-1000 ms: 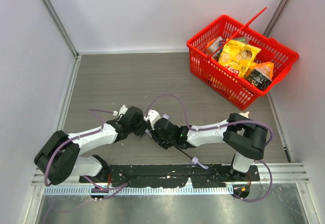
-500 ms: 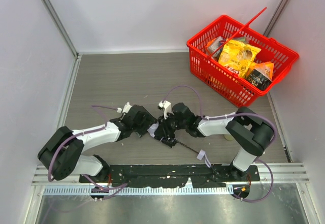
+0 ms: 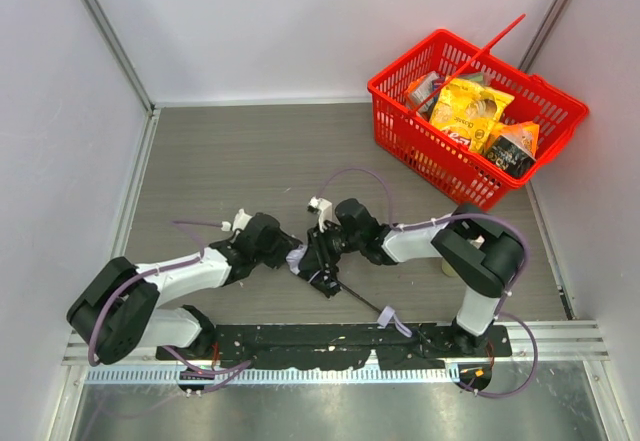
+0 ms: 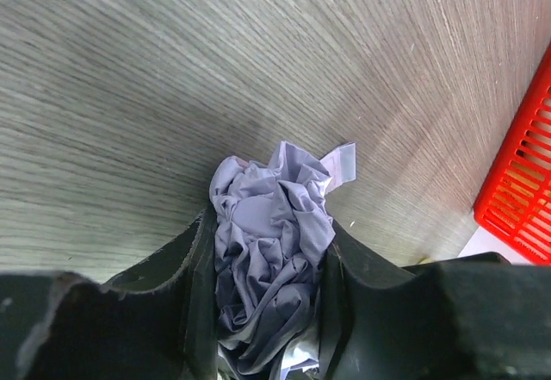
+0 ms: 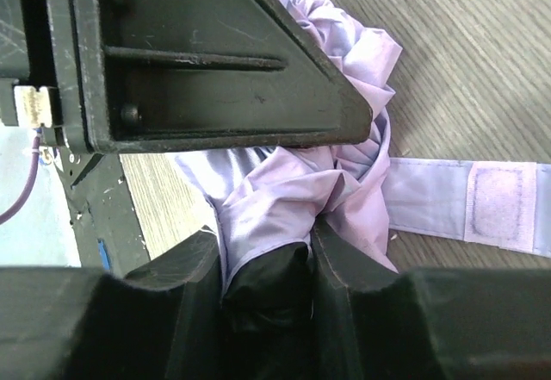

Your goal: Put away the umbrella

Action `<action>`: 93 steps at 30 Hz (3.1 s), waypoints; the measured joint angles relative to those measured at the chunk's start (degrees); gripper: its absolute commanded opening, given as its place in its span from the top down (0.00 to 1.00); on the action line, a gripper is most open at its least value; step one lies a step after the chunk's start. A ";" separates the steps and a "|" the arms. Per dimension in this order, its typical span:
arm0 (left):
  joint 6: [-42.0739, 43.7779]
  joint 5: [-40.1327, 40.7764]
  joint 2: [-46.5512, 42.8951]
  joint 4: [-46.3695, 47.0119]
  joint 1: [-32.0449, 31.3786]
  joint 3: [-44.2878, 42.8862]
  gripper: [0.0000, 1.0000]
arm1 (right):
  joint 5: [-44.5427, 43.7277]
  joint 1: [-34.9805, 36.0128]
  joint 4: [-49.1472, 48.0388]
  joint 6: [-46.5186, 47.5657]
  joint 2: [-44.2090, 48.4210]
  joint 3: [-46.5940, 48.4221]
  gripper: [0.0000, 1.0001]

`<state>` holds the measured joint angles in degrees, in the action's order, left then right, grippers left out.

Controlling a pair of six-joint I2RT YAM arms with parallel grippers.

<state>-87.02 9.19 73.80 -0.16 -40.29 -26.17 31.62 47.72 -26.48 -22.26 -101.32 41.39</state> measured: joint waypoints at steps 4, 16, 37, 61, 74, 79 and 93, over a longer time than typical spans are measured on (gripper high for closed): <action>-0.55 -0.02 -0.46 -1.27 -0.09 0.15 1.00 | -4.11 1.62 5.01 1.07 2.60 0.85 0.23; -2.21 -0.52 0.92 -3.45 -0.15 -1.44 1.00 | -34.10 16.04 18.32 12.07 10.75 3.89 0.21; -1.27 -0.90 0.85 -4.50 -0.22 -3.10 0.14 | -32.15 13.77 7.52 9.84 4.37 0.33 0.99; 0.70 -1.36 -1.29 -3.15 -2.43 -1.44 1.00 | -9.55 6.54 2.38 -0.92 6.54 -2.91 0.59; 6.29 -2.71 -10.71 4.83 -0.63 1.81 1.00 | -20.00 9.25 22.73 -5.46 20.90 3.10 0.22; 9.18 -3.78 -11.28 8.98 0.20 1.81 1.00 | -21.84 7.61 29.59 -8.50 28.44 3.67 0.22; 13.09 -10.12 -14.51 25.05 4.72 1.84 1.00 | -27.98 -13.03 43.74 -18.78 41.75 9.75 0.11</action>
<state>-73.93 -0.93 59.29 24.88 -35.57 -24.34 3.64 34.70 17.26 -41.04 -59.57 51.13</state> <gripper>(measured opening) 0.421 0.888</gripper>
